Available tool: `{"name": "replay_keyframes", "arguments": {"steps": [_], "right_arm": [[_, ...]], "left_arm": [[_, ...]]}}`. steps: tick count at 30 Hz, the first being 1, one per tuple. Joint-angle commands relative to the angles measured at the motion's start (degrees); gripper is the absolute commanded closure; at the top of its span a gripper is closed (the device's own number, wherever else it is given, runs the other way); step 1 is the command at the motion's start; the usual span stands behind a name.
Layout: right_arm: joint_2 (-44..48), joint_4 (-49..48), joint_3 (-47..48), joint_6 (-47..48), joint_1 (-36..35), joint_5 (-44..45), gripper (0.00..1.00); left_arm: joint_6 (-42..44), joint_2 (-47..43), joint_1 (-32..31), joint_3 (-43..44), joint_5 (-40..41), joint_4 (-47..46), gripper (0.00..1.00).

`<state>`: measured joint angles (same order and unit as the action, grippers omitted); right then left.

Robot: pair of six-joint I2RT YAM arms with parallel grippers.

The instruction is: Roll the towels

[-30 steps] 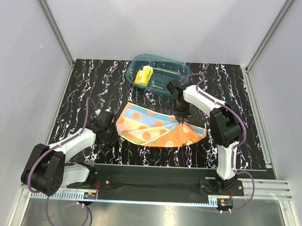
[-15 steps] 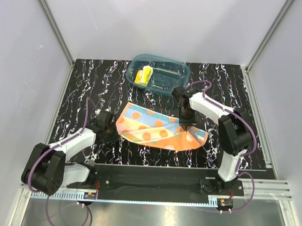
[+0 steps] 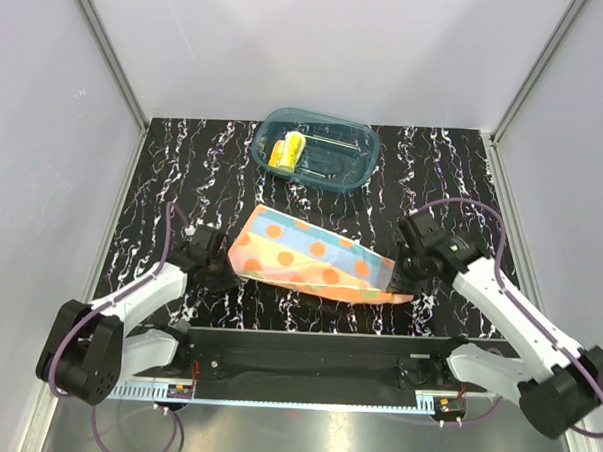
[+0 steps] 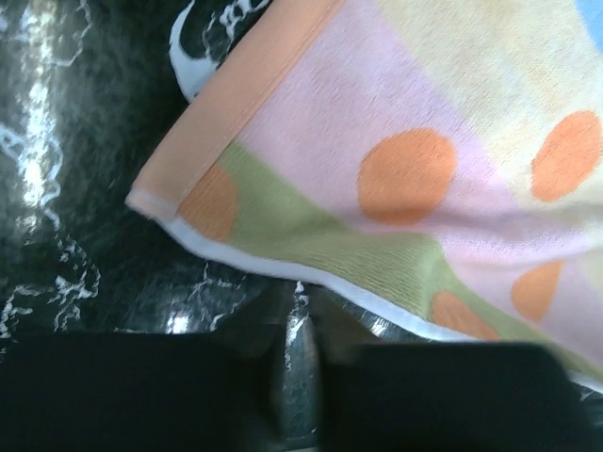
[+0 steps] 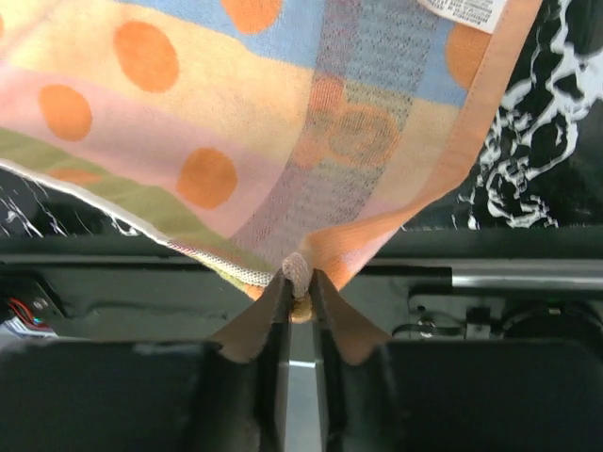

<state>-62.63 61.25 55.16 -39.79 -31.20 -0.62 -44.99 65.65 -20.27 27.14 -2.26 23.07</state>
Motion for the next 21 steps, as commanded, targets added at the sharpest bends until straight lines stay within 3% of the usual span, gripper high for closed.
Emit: {"name": "replay_keyframes", "arguments": {"steps": [1, 4, 6, 8, 9, 14, 21], "right_arm": [[3.4, 3.9, -3.9, -5.0, -0.6, -2.3, 0.78], [9.1, 4.0, -8.4, -7.5, -0.7, -5.5, 0.66], [15.0, 4.8, -10.2, -9.8, -0.7, -6.5, 0.5], [18.5, 6.9, -11.2, -11.4, -0.7, -7.8, 0.11], [21.2, 7.6, -11.0, -11.8, -0.7, -8.0, 0.01], [22.9, 10.8, -5.9, -11.9, -0.7, -3.5, 0.0], [5.9, 4.1, -0.1, -7.2, -0.6, 3.8, 0.0]], "left_arm": [[-1.2, -3.9, 0.1, 0.1, -1.2, 3.1, 0.7], [-1.0, -8.6, 0.1, 1.3, -1.0, 8.2, 0.65], [-1.8, -13.2, -0.4, 1.7, 0.2, 10.9, 0.62], [-2.2, -16.4, -0.5, 2.2, 0.5, 12.2, 0.61], [-1.9, -17.0, -0.5, 3.4, 1.1, 12.6, 0.6], [1.3, -11.6, -0.5, 9.2, 5.0, 12.7, 0.59], [6.3, 4.6, -0.4, 19.6, 2.6, 5.6, 0.6]]}}
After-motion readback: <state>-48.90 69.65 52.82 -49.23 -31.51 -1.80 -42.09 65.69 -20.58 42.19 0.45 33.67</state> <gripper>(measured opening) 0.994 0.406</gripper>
